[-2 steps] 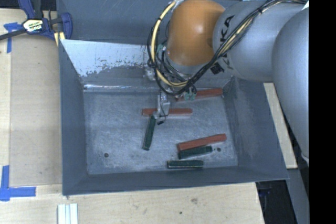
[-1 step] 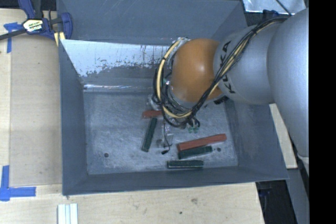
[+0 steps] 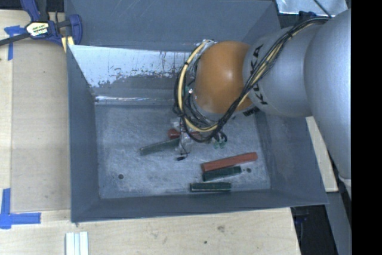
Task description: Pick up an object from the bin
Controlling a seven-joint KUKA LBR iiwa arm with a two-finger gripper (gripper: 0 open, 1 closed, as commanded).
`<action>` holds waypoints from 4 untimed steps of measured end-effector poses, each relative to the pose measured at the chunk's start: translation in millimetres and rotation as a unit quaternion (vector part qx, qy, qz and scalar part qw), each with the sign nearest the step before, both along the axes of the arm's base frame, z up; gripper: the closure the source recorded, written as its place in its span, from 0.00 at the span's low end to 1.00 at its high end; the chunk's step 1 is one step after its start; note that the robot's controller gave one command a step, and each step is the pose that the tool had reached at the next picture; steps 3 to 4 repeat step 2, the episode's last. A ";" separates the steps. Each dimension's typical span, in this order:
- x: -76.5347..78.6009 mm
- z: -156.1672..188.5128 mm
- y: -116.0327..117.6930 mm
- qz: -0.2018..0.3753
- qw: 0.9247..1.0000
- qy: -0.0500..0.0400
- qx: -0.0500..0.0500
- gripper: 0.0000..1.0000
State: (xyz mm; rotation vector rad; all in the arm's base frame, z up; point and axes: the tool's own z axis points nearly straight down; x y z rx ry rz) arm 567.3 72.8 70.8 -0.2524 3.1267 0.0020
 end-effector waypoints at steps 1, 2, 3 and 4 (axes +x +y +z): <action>-27.3 26.0 -35.3 0.021 1.000 0.002 -0.002 1.00; -17.0 143.0 -4.4 0.053 0.999 -0.004 0.000 1.00; -17.0 143.0 -4.4 0.053 0.999 -0.004 0.000 1.00; -17.0 143.0 -4.4 0.053 0.999 -0.004 0.000 1.00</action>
Offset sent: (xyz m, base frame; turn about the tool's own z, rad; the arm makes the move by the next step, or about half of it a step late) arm -0.0273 -0.0327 0.0248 -0.0459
